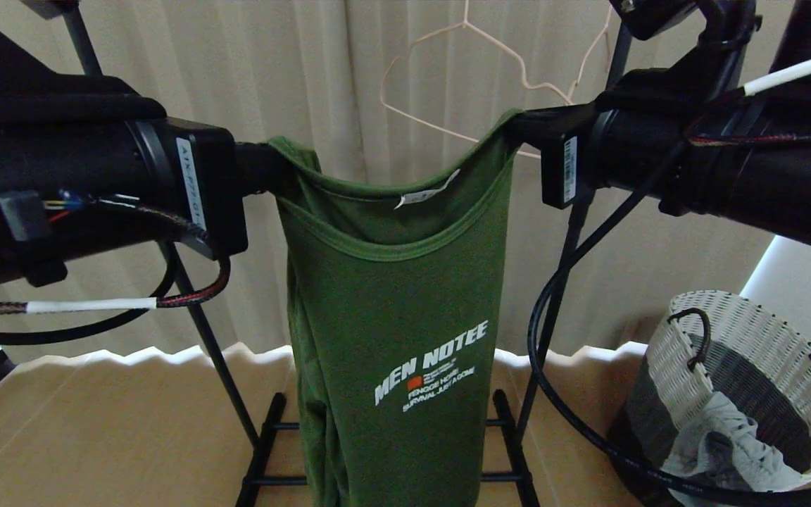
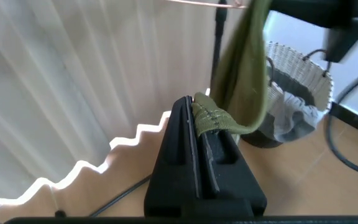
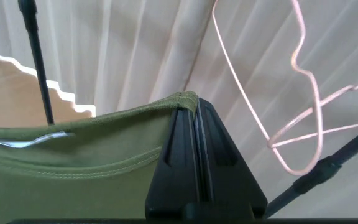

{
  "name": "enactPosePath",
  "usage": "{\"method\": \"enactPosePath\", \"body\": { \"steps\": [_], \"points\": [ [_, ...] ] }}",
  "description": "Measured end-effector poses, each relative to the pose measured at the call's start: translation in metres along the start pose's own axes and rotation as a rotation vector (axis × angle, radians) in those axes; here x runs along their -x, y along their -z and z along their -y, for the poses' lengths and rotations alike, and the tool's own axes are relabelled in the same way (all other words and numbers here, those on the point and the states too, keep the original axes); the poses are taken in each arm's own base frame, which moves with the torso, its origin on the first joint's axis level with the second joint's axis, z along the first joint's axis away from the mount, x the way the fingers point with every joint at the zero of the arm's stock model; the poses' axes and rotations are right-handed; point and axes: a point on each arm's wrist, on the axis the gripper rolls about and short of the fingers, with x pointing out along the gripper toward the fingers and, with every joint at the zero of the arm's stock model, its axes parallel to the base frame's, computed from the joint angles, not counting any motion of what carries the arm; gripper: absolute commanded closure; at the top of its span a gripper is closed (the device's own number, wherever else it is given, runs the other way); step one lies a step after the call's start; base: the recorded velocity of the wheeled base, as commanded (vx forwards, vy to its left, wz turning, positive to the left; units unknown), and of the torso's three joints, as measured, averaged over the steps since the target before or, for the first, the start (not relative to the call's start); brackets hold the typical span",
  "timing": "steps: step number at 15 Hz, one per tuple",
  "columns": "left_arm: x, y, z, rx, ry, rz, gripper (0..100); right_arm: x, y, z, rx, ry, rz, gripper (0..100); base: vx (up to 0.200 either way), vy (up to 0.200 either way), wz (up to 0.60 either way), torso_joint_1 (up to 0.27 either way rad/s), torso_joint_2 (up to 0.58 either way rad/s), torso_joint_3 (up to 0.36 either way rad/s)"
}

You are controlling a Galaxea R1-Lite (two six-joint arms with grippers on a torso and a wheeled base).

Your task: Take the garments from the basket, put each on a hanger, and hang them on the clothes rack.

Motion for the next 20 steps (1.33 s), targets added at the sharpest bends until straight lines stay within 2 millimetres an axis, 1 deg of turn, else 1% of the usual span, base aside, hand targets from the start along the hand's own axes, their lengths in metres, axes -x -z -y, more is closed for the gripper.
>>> {"method": "enactPosePath", "body": {
  "steps": [3, 5, 8, 9, 11, 13, 15, 20],
  "points": [
    [0.002, 0.000, 0.000, -0.003, 0.002, 0.006, 100, 0.003, 0.003, 0.000, 0.002, 0.003, -0.010, 100, 0.000, 0.000, 0.00, 0.000, 0.00, 0.000],
    [-0.003, -0.001, -0.001, -0.003, -0.010, 0.006, 100, 0.010, 0.000, 0.003, 0.002, 0.010, -0.004, 100, 0.000, 0.000, 0.00, 0.000, 0.00, 0.000],
    [-0.022, -0.014, -0.007, 0.002, -0.042, 0.041, 100, 0.023, -0.010, 0.013, -0.005, 0.033, 0.026, 100, 0.000, 0.000, 0.00, 0.000, 0.00, 0.000],
    [-0.031, -0.019, -0.010, 0.004, -0.057, 0.051, 100, 0.026, -0.011, 0.018, -0.008, 0.049, 0.032, 100, 0.000, 0.000, 0.00, 0.000, 0.00, 0.000],
    [-0.050, -0.024, -0.016, 0.010, -0.085, 0.056, 100, 0.030, -0.008, 0.024, -0.009, 0.066, 0.024, 100, 0.000, 0.000, 0.00, 0.000, 0.00, 0.000],
    [-0.064, -0.013, -0.018, 0.011, -0.096, 0.009, 100, 0.030, -0.001, 0.025, -0.005, 0.067, 0.005, 100, 0.000, 0.000, 0.00, 0.000, 0.00, 0.000],
    [-0.070, -0.006, -0.019, 0.009, -0.103, -0.018, 100, 0.031, 0.000, 0.026, -0.005, 0.069, 0.003, 100, 0.000, 0.000, 0.00, 0.000, 0.00, 0.000],
    [-0.068, -0.001, -0.019, 0.004, -0.103, -0.035, 100, 0.032, 0.002, 0.026, -0.003, 0.072, -0.009, 100, 0.000, 0.000, 0.00, 0.000, 0.00, 0.000]
  ]
}}
